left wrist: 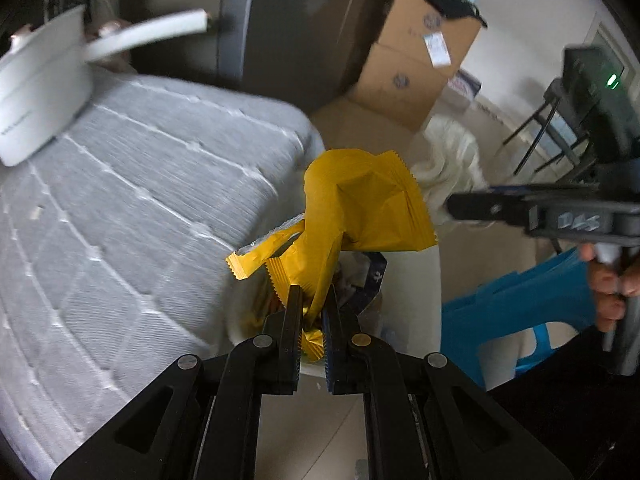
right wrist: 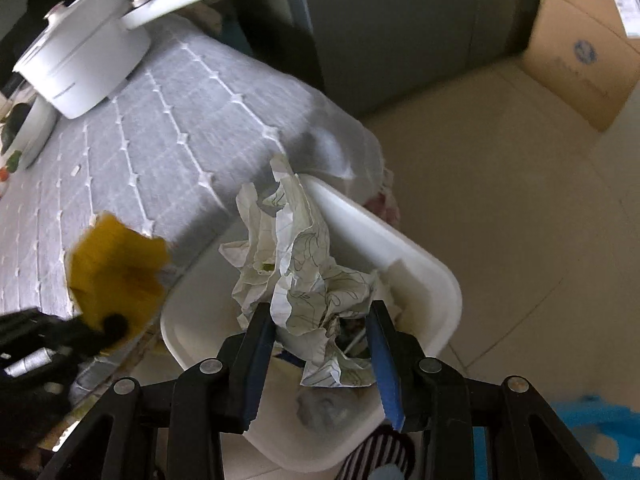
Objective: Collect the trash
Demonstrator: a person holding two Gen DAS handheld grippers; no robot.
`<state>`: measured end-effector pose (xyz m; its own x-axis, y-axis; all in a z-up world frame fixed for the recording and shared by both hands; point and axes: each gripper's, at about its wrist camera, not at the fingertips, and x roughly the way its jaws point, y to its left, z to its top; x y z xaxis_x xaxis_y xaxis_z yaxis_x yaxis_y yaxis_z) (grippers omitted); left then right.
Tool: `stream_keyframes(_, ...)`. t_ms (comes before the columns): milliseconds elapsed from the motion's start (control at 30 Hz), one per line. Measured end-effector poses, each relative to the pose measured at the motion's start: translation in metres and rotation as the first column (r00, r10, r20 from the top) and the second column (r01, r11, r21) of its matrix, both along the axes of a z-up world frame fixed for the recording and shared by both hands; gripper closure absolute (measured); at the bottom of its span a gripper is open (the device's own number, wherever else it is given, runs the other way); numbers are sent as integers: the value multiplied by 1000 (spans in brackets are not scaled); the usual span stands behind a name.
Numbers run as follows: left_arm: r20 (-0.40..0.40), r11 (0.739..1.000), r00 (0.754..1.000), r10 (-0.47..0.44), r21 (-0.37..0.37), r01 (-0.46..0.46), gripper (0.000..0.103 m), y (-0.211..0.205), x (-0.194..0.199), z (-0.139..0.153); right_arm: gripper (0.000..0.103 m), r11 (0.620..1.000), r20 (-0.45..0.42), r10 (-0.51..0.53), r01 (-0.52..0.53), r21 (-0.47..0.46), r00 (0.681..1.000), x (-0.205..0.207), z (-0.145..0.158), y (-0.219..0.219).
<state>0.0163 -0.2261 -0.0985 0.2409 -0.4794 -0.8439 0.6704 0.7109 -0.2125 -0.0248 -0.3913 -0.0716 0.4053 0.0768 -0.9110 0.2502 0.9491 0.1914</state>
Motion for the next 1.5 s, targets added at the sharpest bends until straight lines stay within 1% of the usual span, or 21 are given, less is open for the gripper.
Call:
stream_keyframes(67,-9,1000,1000,3,12,-3,94,-10,3,-8,60,1000,-16,-16,16,11,1000,0,-4,-5)
stream_keyframes(100,-7,1000,1000,13,17,-12,93,-14,5,-11,56,1000,-22,-20,20,13,1000,0,-5,-7)
stream_keyframes(133,-8,999,1000,22,29,-22,86,-17,6,-13,54,999,-31,-29,29,24,999,0,-7,-9)
stream_keyframes(167,-18,998,999,33,55,-32,77,-21,7,-16,49,999,-37,-34,36,39,999,1,-8,-10)
stream_keyframes(200,-23,997,999,45,70,-44,48,-21,8,-17,37,997,-39,-40,42,60,998,2,-8,-11)
stream_keyframes(233,-15,996,998,58,68,-57,26,-20,8,-16,27,996,-37,-48,51,76,998,1,-8,-13)
stream_keyframes(267,-4,996,998,62,66,-62,22,-20,7,-16,23,994,-32,-60,63,89,998,1,-7,-15)
stream_keyframes(300,6,996,998,62,69,-62,20,-19,5,-14,19,993,-30,-65,68,92,997,2,-6,-17)
stream_keyframes(367,-5,995,997,71,69,-71,14,-16,5,-13,17,992,-25,-81,83,93,996,3,-4,-19)
stream_keyframes(433,-17,993,994,108,59,-107,3,-6,6,-14,15,992,-23,-88,89,92,996,2,-3,-19)
stream_keyframes(500,-14,989,991,133,61,-131,0,4,5,-13,14,992,-22,-89,91,89,996,1,-2,-19)
stream_keyframes(700,23,976,977,213,42,-213,0,31,0,-1,8,994,-8,-75,75,75,997,1,1,-15)
stream_keyframes(767,16,968,969,248,29,-249,0,44,-2,2,6,996,-4,-62,63,67,998,0,1,-12)
stream_keyframes(867,-27,953,952,304,6,-304,0,61,-4,5,2,998,2,-51,51,37,999,-3,1,-6)
stream_keyframes(933,-19,936,936,352,4,-352,0,72,-6,9,0,999,19,-39,38,14,999,-4,3,1)
stream_keyframes(1067,41,901,900,433,-9,-434,0,96,-15,21,0,999,59,0,3,-46,998,-7,11,19)
stream_keyframes(1133,58,887,885,462,-16,-462,0,105,-18,26,0,995,101,28,-19,-96,994,-10,18,32)
stream_keyframes(1200,81,868,864,497,-28,-496,0,119,-24,31,0,992,137,48,-31,-126,989,-14,24,43)
stream_keyframes(1300,134,834,825,549,-33,-550,0,138,-33,38,0,989,208,85,-56,-140,974,-21,34,57)
stream_keyframes(1400,165,800,786,596,-39,-598,0,158,-38,44,0,982,282,123,-75,-173,952,-29,47,76)
stream_keyframes(1500,223,759,733,642,-54,-649,0,179,-45,54,0,973,335,163,-96,-209,928,-34,55,95)
